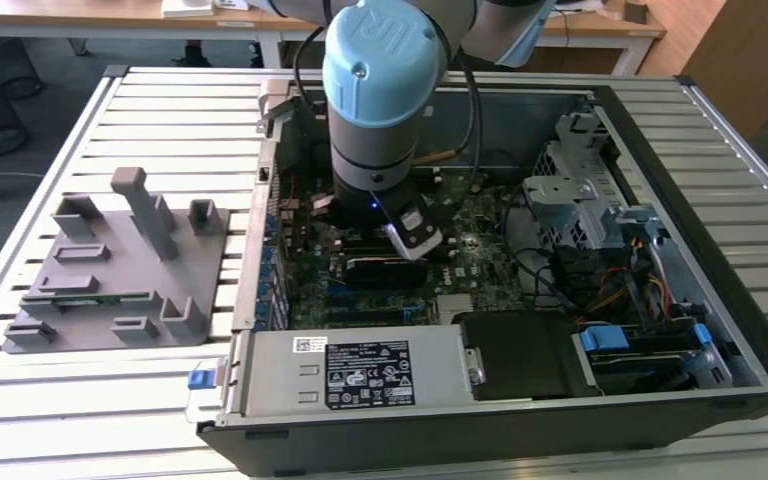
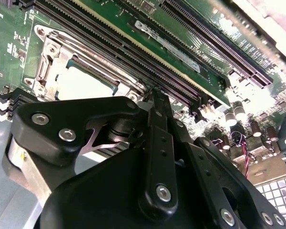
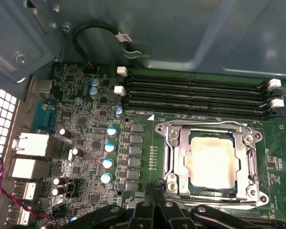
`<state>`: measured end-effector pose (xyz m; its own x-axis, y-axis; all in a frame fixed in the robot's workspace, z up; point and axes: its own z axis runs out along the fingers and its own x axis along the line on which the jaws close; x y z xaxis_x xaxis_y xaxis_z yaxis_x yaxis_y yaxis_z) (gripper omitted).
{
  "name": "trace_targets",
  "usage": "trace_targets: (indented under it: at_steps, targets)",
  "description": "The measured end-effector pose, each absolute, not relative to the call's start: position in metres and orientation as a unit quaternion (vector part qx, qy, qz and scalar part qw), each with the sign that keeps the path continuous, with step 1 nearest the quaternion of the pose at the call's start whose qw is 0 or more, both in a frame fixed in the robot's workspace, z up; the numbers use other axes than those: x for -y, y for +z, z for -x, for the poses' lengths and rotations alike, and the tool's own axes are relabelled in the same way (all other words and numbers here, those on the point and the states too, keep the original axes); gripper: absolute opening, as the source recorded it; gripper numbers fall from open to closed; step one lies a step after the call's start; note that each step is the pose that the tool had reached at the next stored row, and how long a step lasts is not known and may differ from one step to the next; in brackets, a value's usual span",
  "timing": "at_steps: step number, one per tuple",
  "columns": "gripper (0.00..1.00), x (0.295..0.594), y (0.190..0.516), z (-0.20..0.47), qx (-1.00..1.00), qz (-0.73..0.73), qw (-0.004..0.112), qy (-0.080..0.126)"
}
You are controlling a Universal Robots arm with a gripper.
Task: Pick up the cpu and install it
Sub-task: 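Install the second cpu locking lever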
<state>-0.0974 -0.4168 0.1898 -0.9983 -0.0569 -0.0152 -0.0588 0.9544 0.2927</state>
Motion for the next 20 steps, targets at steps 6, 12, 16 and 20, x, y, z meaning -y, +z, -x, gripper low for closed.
trace_targets:
  at_steps: [6, 12, 16, 20]
  targets:
    - [0.11, 0.4157, 0.1898, 0.0979, -0.988, 0.029, 0.003, 0.149]
    - [0.11, 0.4142, 0.1898, 0.0982, -0.988, 0.029, 0.003, 0.150]
    - [0.11, 0.4136, 0.1896, 0.0986, -0.988, 0.029, 0.003, 0.150]
    - [0.11, 0.4134, 0.1894, 0.0998, -0.988, 0.029, 0.003, 0.150]
